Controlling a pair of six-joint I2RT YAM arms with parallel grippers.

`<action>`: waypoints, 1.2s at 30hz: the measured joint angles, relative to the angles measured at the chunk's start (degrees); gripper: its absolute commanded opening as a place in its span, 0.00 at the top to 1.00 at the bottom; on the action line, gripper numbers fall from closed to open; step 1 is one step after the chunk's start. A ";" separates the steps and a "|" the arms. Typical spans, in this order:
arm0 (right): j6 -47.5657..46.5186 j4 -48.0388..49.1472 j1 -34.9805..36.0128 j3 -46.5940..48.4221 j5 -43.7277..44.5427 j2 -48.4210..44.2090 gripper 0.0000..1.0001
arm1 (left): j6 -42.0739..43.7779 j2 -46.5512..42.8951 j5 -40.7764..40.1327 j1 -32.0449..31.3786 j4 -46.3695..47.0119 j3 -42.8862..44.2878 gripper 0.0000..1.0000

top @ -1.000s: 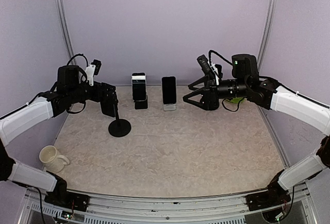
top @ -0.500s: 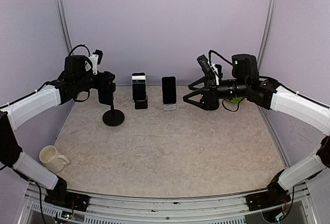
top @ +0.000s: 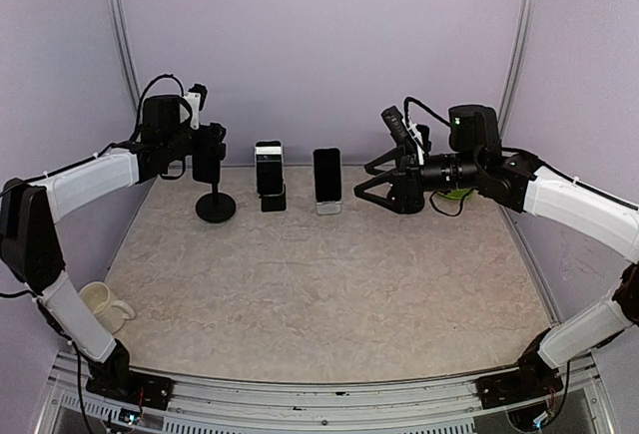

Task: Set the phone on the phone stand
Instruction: Move the phone stand with the phone to the center of the board.

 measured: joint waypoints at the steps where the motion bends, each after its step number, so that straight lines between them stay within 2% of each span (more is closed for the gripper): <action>1: 0.00 0.00 0.00 0.00 0.00 0.00 0.00 | -0.02 0.52 -0.46 0.07 0.33 0.26 0.48; 22: 0.07 -0.04 0.00 0.00 0.15 0.02 0.00 | -0.72 7.89 -9.92 1.81 13.00 2.36 0.50; 36: 0.55 -0.35 0.00 0.00 0.15 0.46 0.00 | -2.89 9.66 -11.82 2.29 19.56 2.01 0.50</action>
